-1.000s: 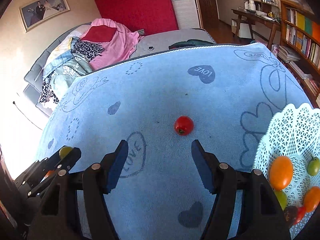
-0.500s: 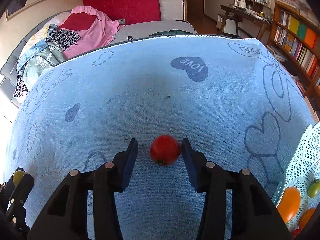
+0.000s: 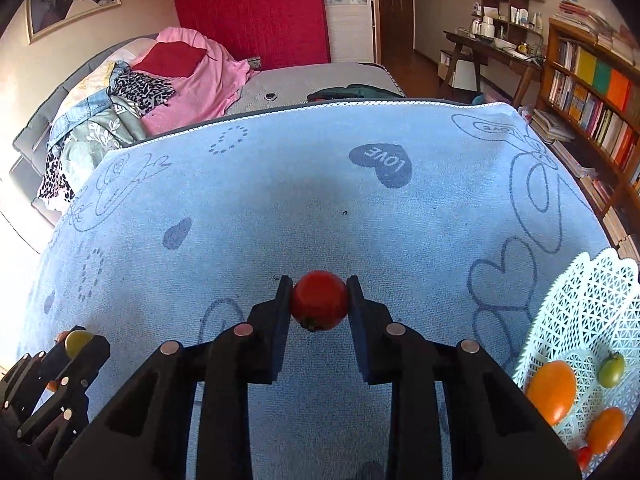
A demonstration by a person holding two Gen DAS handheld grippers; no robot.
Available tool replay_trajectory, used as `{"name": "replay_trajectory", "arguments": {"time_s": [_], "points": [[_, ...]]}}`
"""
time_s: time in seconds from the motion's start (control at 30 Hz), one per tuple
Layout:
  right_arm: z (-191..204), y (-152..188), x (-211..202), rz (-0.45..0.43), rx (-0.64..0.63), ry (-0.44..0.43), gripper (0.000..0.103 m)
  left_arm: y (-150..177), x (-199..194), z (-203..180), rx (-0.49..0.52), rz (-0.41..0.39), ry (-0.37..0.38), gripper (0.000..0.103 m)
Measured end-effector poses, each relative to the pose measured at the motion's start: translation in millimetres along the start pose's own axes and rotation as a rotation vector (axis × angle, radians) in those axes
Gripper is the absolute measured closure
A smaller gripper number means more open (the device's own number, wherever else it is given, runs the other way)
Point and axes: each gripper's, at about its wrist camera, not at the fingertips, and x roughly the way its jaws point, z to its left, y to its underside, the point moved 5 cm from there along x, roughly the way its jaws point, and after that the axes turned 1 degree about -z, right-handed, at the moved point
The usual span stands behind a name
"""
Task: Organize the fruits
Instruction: 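Carry the red tomato into the basket with the right tool while the left carries the green tomato there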
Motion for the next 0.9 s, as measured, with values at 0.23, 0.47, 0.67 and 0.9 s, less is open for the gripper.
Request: {"name": "replay_trajectory", "arguments": {"time_s": [0.23, 0.47, 0.67, 0.9], "points": [[-10, 6, -32, -0.024, 0.038, -0.026, 0.075, -2, -12, -14, 0.013, -0.027, 0.126, 0.074], [-29, 17, -67, -0.057, 0.071, -0.020, 0.075, 0, -27, -37, 0.056, -0.068, 0.217, 0.074], [-63, 31, -97, -0.086, 0.129, 0.004, 0.075, 5, -32, -54, 0.099, -0.072, 0.239, 0.074], [-113, 58, -133, -0.122, 0.226, 0.055, 0.075, 8, -41, -67, 0.117, -0.074, 0.315, 0.074]]}}
